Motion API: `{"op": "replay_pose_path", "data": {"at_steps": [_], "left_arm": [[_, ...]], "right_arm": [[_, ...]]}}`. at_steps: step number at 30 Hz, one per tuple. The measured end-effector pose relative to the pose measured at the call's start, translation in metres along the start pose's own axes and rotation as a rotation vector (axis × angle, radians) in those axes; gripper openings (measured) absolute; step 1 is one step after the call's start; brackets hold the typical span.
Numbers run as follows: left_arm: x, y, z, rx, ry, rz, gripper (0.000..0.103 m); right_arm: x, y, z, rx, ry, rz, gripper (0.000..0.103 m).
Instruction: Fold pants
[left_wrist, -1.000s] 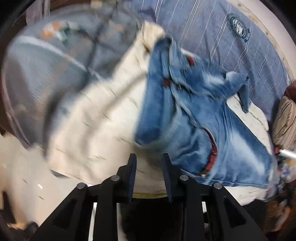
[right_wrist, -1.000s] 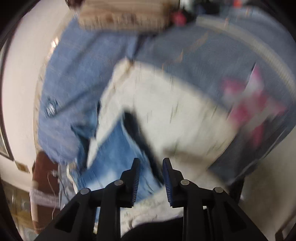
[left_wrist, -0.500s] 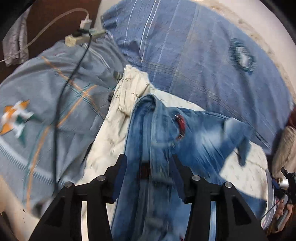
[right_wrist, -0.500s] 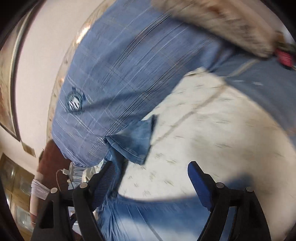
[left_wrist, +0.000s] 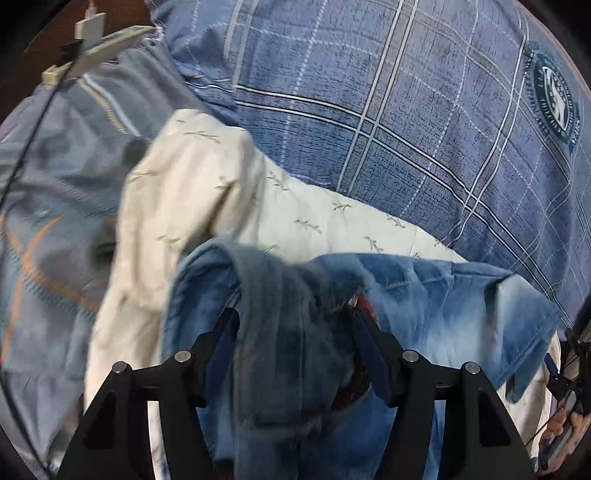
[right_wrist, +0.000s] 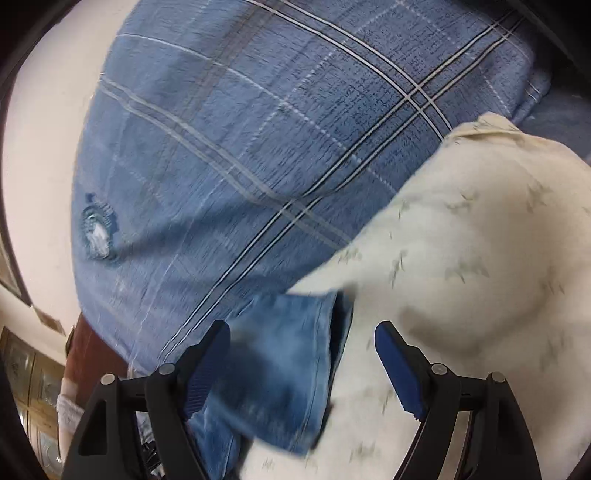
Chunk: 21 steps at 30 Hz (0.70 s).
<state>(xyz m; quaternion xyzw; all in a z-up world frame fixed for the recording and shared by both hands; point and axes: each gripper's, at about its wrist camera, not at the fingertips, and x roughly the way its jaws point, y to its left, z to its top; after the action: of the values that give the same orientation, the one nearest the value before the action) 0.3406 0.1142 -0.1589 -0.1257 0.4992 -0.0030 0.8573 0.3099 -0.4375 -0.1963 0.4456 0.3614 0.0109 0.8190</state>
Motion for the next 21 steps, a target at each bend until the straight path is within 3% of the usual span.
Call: {"op": "replay_pose_path", "data": {"at_steps": [2,3,4,6,8,9,13,21], "left_arm": [[0.009,-0.003,0.002,0.002,0.005,-0.002,0.047],[0.014,-0.004,0.003,0.006,0.011,0.007,0.029],[0.017,-0.005,0.004,0.009,0.016,0.011,0.027],[0.023,-0.004,0.007,0.009,0.014,0.007,0.021],[0.022,-0.001,0.009,-0.005,0.016,-0.006,0.019],[0.020,0.001,0.011,-0.012,0.010,-0.018,0.018],[-0.016,0.011,0.012,-0.006,-0.073,-0.087,0.017],[-0.111,0.029,-0.012,0.025,-0.210,-0.259,0.017]], "right_arm": [[0.022,0.001,0.006,-0.006,0.023,-0.007,0.083],[0.034,0.003,0.007,-0.016,0.042,-0.024,0.081],[0.044,0.005,0.007,-0.026,0.061,-0.051,0.080],[0.065,0.013,0.006,-0.073,0.085,-0.123,0.061],[0.076,0.020,0.003,-0.134,0.113,-0.194,0.026],[0.078,0.023,0.002,-0.155,0.124,-0.209,0.015],[0.042,0.046,0.002,-0.264,0.047,-0.207,0.012],[-0.082,0.053,-0.001,-0.273,-0.148,-0.132,0.011]]}}
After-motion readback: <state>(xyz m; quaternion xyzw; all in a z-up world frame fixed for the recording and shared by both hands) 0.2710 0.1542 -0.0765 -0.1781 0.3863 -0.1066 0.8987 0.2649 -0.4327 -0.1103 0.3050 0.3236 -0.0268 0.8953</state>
